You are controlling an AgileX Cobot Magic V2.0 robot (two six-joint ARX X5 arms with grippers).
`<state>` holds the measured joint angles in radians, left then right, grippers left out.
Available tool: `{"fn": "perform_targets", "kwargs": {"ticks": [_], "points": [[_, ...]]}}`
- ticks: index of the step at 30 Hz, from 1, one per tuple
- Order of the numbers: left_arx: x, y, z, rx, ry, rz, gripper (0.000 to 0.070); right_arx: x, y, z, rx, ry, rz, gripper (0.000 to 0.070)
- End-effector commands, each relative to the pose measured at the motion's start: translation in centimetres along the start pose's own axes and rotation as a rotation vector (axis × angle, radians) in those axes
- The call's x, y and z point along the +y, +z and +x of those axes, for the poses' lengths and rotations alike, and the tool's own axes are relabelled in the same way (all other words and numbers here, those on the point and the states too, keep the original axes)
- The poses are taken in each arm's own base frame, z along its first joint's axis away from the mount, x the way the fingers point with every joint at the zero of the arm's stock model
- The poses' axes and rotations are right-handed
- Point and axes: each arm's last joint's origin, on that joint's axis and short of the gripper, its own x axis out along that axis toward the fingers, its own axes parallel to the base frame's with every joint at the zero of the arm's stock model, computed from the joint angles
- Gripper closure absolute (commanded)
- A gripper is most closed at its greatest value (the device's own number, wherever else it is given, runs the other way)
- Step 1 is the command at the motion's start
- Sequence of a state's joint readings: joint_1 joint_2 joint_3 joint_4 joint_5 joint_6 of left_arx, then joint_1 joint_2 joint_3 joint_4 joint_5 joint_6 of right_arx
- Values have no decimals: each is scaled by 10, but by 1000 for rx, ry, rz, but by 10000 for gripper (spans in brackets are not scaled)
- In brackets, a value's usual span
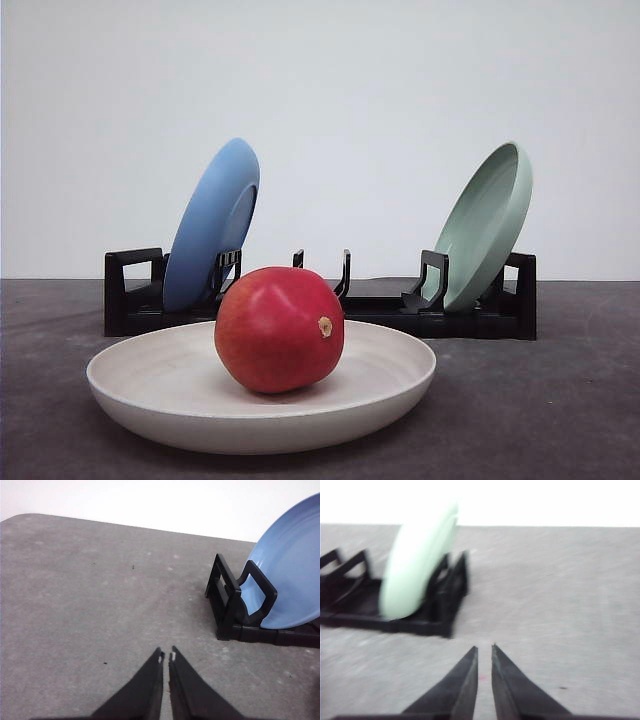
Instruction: Place pomegranate in white plate
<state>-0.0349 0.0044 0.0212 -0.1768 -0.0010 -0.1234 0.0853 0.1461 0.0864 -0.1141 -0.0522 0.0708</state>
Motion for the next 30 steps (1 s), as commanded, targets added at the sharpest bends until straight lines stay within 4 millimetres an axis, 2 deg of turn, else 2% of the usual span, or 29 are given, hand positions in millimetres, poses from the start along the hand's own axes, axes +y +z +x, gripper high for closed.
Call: {"fn": "perform_targets", "kwargs": {"ticks": [1, 9, 30], "points": [[0, -2, 1, -5, -1, 6, 700, -2, -2, -1, -27, -18, -16, 656], [0, -2, 1, -6, -1, 6, 700, -8, -16, -2, -59, -71, -23, 656], [0, -2, 1, -6, -1, 6, 700, -8, -14, -4, -84, -75, -31, 656]]}}
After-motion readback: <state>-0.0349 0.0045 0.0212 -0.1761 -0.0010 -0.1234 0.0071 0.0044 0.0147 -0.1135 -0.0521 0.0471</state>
